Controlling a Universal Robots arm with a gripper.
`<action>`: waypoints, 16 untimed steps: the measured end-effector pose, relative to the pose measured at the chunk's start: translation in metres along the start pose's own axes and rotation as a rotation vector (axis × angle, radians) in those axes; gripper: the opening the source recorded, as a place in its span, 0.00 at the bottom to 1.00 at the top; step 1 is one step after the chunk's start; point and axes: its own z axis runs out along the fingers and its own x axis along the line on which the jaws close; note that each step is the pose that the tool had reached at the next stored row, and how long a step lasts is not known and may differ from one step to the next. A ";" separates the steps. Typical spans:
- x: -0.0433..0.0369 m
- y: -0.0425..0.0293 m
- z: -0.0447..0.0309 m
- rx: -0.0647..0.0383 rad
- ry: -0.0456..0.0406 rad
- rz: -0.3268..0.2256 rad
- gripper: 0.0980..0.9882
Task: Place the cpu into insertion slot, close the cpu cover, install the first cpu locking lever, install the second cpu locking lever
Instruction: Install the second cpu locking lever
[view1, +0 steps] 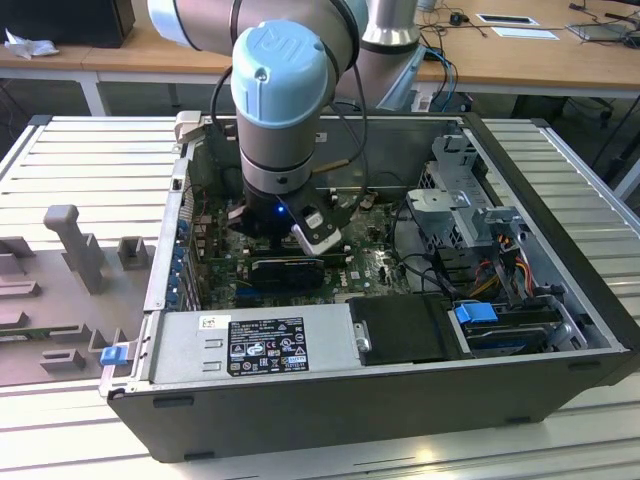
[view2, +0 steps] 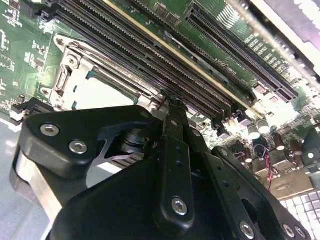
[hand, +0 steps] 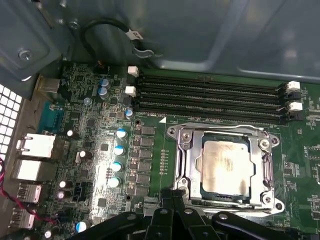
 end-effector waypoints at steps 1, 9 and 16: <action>0.0000 -0.0001 0.0004 -0.002 0.0000 0.000 0.01; 0.0005 0.0020 -0.0066 -0.007 -0.0007 0.000 0.01; 0.0003 0.0052 -0.0175 -0.007 -0.0006 0.000 0.01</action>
